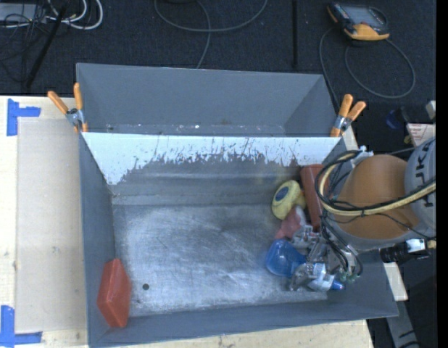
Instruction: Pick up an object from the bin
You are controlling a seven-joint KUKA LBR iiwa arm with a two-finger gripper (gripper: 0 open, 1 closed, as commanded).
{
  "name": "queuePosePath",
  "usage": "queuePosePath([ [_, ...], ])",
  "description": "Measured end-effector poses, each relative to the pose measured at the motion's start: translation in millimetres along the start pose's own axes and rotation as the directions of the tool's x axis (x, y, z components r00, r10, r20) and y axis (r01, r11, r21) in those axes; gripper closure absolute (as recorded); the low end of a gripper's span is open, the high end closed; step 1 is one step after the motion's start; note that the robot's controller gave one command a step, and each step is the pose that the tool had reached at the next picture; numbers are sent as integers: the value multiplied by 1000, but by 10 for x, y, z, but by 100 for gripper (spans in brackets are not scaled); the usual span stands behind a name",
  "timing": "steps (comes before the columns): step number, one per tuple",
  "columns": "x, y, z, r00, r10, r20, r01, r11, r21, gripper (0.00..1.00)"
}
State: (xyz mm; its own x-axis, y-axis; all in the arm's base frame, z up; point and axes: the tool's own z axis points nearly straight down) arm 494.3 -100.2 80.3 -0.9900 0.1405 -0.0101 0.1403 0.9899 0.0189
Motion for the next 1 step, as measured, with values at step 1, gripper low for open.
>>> queuePosePath([
  [1, 52, -27, -143, 1000, -5, -18, 5, 1000, 9, 100],
])
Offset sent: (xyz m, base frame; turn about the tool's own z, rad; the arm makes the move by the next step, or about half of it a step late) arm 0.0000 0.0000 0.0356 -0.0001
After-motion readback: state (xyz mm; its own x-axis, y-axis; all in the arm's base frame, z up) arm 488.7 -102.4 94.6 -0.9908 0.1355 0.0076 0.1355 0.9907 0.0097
